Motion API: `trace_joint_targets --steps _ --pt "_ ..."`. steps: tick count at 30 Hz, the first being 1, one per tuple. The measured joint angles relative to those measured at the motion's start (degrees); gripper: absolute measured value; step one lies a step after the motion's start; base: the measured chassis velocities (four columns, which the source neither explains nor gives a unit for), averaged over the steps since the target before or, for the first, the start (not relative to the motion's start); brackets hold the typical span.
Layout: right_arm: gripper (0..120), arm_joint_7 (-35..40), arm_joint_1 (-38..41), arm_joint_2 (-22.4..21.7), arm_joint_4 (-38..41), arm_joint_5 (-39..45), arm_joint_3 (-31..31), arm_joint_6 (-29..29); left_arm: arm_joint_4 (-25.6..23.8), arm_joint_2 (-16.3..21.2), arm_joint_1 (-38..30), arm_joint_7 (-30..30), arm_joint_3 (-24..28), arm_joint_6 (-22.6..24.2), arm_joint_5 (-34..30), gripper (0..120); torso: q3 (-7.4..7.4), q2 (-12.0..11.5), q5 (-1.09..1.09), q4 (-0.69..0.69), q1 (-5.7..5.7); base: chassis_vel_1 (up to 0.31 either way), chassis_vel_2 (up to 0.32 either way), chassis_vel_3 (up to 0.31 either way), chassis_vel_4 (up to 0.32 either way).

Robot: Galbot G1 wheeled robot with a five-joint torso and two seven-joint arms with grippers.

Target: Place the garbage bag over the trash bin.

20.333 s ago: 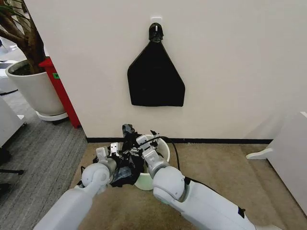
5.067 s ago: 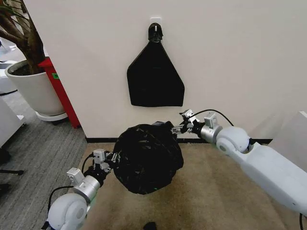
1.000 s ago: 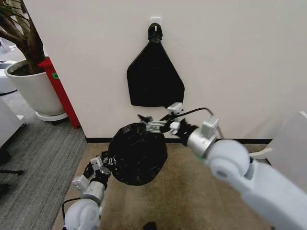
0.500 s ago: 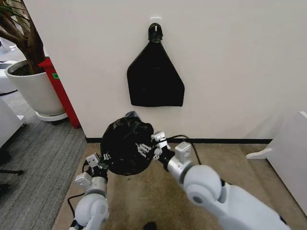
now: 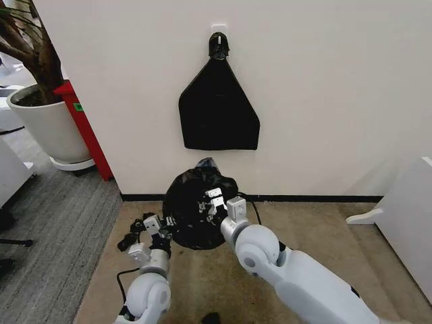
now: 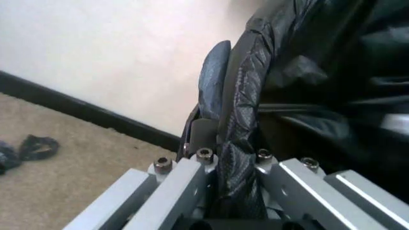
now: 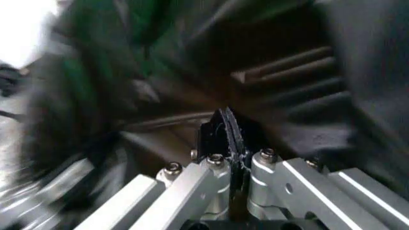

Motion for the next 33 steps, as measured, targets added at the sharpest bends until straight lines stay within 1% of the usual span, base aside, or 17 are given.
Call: trace_joint_targets --steps 6,7,14,17,22,25,28,31,32,33 --pt "0 0.1 1.0 2.5 -7.9 -2.0 0.0 0.3 -2.4 -0.7 2.0 0.0 2.8 -0.5 3.9 1 0.00 0.0 0.00 0.00 0.00 0.000 0.000 0.000 0.000" --pt "0 0.1 1.0 2.5 -7.9 -2.0 0.0 0.3 -2.4 -0.7 2.0 0.0 2.8 -0.5 3.9 1 0.00 0.0 0.00 0.00 0.00 0.000 0.000 0.000 0.000" --pt "0 -0.2 2.2 5.2 -15.6 -4.9 0.5 0.7 -5.9 -1.2 4.5 0.1 3.2 -0.8 6.4 1 0.00 0.0 0.00 0.00 0.00 0.000 0.000 0.000 0.000" --pt "0 -0.4 2.5 5.8 -17.2 -5.5 0.6 0.7 -6.3 -1.3 5.2 0.2 3.0 -1.0 7.4 1 0.00 0.0 0.00 0.00 0.00 0.000 0.000 0.000 0.000" --pt "0 -0.6 2.8 5.9 -18.5 -6.2 1.2 0.7 -6.1 -1.7 5.6 0.3 1.8 -1.6 8.4 1 0.00 0.0 0.00 0.01 0.00 0.000 0.000 0.000 0.000" --pt "0 -0.9 3.0 4.8 -18.5 -6.2 2.1 0.7 -6.0 -1.7 5.6 0.4 1.0 -1.7 8.5 1 0.00 0.0 0.00 0.01 0.00 0.000 0.000 0.000 0.000" --pt "0 -1.7 1.8 2.4 -16.3 -6.2 2.5 0.8 -5.7 -1.8 4.8 0.6 -0.2 -1.6 8.1 1 -0.01 0.0 0.00 0.00 0.00 0.000 0.000 0.000 0.000" --pt "0 -2.0 0.7 1.5 -15.2 -6.4 2.5 0.7 -5.6 -1.9 4.4 0.4 -0.8 -1.6 7.9 1 0.00 0.0 -0.03 -0.03 0.00 0.000 0.000 0.000 0.000" --pt "0 -2.3 -0.4 1.0 -14.3 -7.0 2.0 0.7 -5.6 -1.9 4.0 0.4 -1.4 -1.6 7.6 1 0.00 0.0 0.04 -0.04 0.00 0.000 0.000 0.000 0.000" --pt "0 -2.3 -0.6 1.0 -14.1 -7.2 1.9 0.7 -5.6 -2.0 4.0 0.4 -1.4 -1.6 7.5 1 0.01 0.0 0.01 -0.02 0.00 0.000 0.000 0.000 0.000"
